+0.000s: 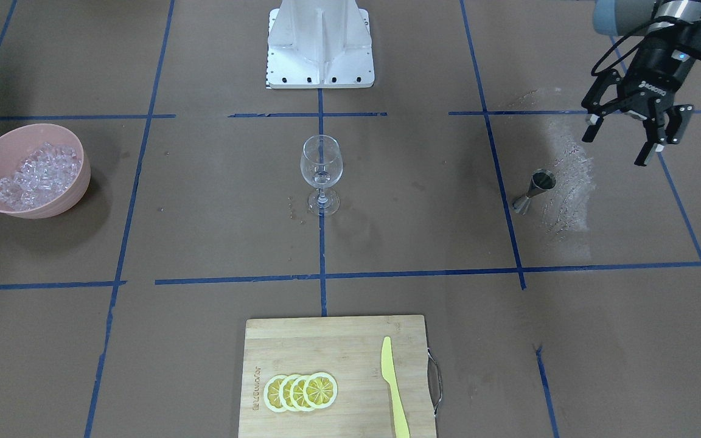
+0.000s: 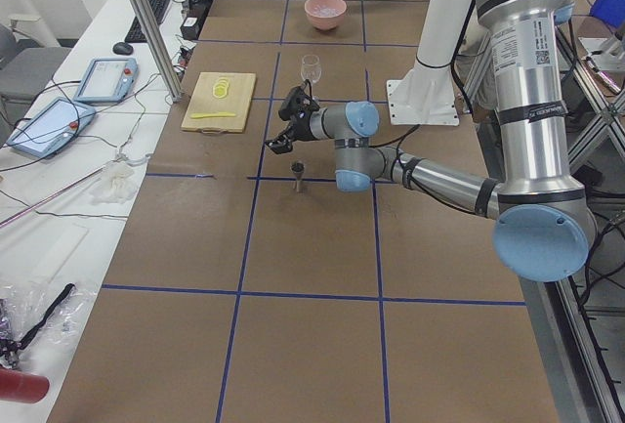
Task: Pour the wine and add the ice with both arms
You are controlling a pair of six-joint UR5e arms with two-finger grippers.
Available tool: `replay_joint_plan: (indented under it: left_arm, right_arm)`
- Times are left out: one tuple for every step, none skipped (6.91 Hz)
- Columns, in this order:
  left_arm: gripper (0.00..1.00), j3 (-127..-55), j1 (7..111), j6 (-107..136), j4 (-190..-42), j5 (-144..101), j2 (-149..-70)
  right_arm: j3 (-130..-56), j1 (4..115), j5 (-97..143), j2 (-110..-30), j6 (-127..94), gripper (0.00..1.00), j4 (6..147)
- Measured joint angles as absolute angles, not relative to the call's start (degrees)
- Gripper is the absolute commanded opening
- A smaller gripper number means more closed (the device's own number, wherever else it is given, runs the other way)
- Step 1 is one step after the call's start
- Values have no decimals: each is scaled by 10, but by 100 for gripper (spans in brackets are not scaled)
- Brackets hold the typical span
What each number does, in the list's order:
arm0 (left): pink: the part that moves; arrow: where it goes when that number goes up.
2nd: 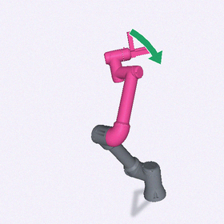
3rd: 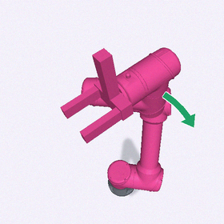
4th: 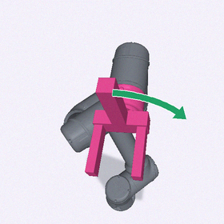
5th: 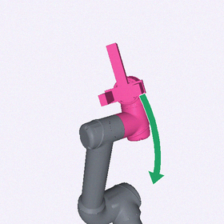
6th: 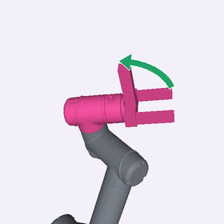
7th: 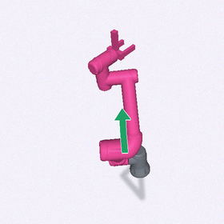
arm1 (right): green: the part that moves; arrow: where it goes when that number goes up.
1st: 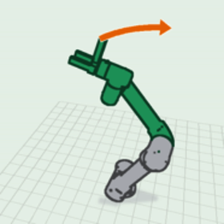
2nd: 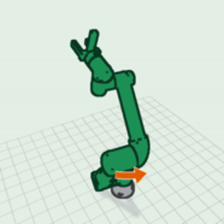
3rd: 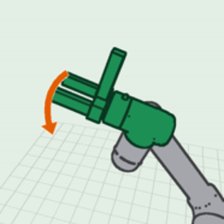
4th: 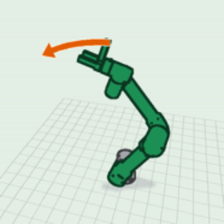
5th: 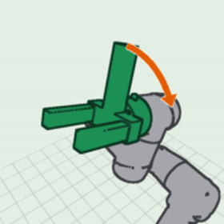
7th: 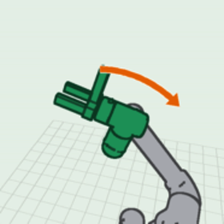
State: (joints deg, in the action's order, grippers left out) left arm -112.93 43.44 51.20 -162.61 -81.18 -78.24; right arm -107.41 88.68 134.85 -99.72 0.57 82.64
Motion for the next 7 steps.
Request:
replay_joint_plan:
  left_arm:
    - [100, -1126, 354, 535, -1626, -678, -774]
    - [100, -1112, 279, 559, -1625, -554, -771]
    - [100, -1090, 224, 584, -1624, -463, -772]
    - [100, -1066, 190, 602, -1623, -402, -776]
    - [100, -1044, 168, 610, -1623, -359, -785]
    - [100, -1023, 153, 613, -1623, -328, -798]
    - [100, -1002, 142, 614, -1623, -306, -814]
  right_arm:
    - [-1075, 887, 1348, -999, 6, 100, 826]
    - [-1076, 887, 1347, -1002, 6, 100, 826]
    - [-1076, 887, 1347, -1004, 7, 100, 826]
    - [-1076, 887, 1347, -1006, 7, 100, 826]
    - [-1077, 887, 1347, -1008, 7, 100, 826]
    - [-1077, 887, 1347, -1009, 7, 100, 826]
    - [-1078, 887, 1346, -1011, 7, 100, 826]
